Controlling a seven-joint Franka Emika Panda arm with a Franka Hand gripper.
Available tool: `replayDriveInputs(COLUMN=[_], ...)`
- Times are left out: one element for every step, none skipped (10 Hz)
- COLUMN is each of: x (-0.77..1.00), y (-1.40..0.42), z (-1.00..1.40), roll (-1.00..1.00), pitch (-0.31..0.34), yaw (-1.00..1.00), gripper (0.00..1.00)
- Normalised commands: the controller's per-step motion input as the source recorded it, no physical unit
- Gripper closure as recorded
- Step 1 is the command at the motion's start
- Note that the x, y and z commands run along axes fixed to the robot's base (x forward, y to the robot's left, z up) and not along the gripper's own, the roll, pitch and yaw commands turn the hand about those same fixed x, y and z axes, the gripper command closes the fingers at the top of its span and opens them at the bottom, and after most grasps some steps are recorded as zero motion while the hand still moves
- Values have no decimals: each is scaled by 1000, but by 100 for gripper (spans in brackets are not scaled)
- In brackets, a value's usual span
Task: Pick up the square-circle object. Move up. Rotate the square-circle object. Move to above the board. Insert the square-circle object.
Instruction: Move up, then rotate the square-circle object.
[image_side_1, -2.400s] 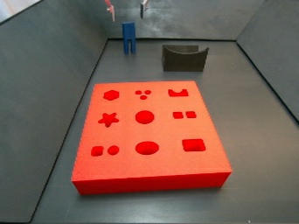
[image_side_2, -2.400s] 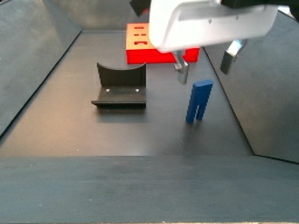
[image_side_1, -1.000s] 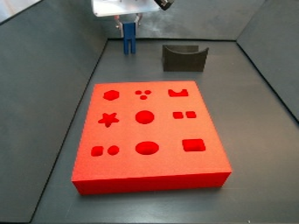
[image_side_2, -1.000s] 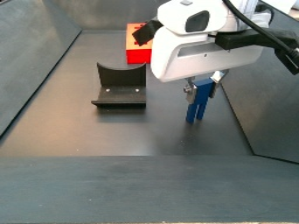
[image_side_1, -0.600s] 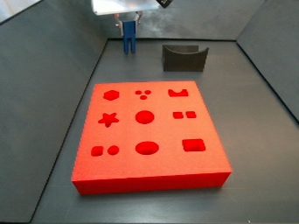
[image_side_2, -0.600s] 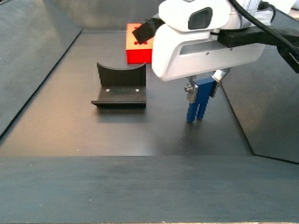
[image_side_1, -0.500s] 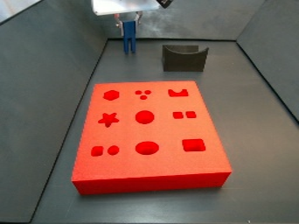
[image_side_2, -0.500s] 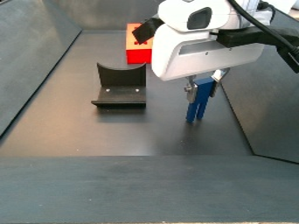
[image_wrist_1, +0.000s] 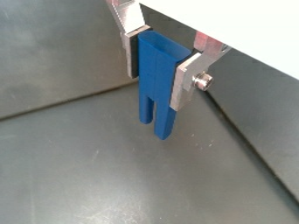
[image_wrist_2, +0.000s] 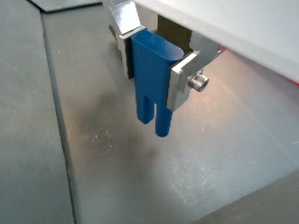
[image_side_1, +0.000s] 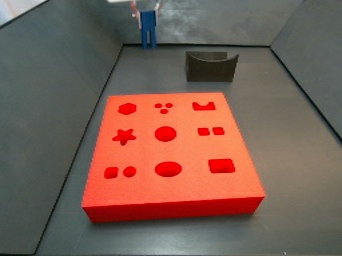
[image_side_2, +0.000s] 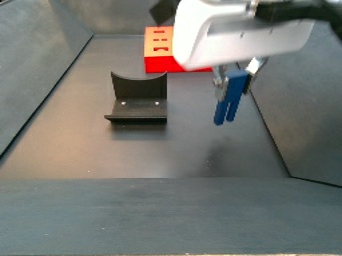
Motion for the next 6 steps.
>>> replayDriveInputs(x=[-33, 138, 156, 116, 97, 81], y=[14, -845, -886, -822, -759, -693], z=[205, 1000, 1000, 1000, 1000, 1000], roll=[68, 0, 8, 25, 50, 73], pitch=[63, 0, -5, 28, 34, 41], yaw=[-15, 0, 13, 36, 38, 39], gripper=[100, 100, 100, 100, 100, 100])
